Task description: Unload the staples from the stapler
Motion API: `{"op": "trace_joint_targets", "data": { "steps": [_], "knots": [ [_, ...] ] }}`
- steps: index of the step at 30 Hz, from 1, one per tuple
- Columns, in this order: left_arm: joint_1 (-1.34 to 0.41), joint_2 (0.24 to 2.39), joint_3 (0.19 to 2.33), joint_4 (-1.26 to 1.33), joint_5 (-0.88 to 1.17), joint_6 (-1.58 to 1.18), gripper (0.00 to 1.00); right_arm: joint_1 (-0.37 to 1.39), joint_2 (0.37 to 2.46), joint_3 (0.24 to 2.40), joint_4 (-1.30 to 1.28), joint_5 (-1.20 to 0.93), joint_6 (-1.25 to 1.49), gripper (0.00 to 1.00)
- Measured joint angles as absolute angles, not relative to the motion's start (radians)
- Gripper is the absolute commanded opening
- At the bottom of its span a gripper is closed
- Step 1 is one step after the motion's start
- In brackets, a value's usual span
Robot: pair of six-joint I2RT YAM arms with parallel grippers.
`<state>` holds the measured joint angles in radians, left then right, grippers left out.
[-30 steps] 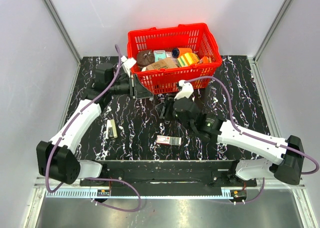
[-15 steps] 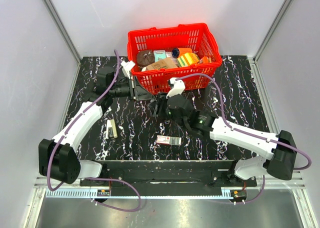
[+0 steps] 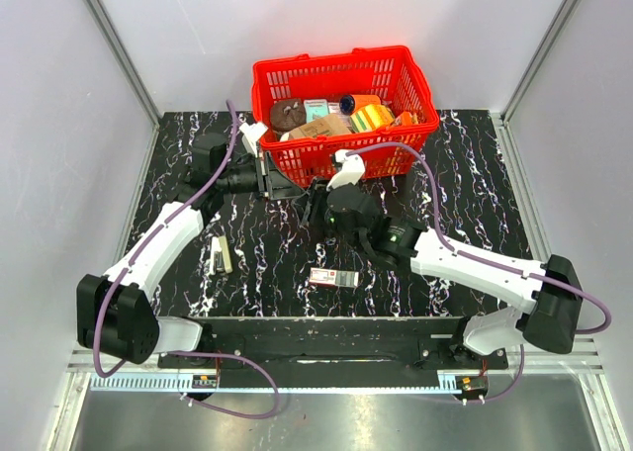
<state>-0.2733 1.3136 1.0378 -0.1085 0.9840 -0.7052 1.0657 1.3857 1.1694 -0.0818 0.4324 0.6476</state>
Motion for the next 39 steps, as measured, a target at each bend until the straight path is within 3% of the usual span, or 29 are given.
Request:
{"op": "trace_joint_targets", "data": {
  "steps": [14, 21, 29, 33, 39],
  "knots": [
    [-0.270, 1.312, 1.031, -0.080, 0.999, -0.735, 0.07, 1.066, 1.410, 1.174, -0.070, 0.464, 0.654, 0.16],
    [-0.268, 1.312, 1.030, -0.086, 0.997, -0.722, 0.47, 1.066, 1.410, 1.174, -0.071, 0.474, 0.652, 0.08],
    [-0.249, 1.312, 1.078, -0.224, 0.965, -0.624, 0.70, 1.066, 1.375, 1.131, -0.112, 0.472, 0.664, 0.06],
    [-0.216, 1.315, 1.109, -0.294, 0.941, -0.561, 0.73, 1.066, 1.337, 1.090, -0.183, 0.459, 0.698, 0.07],
    [-0.189, 1.349, 1.152, -0.397, 0.844, -0.399, 0.66, 1.066, 1.287, 1.024, -0.335, 0.437, 0.806, 0.07]
  ]
}}
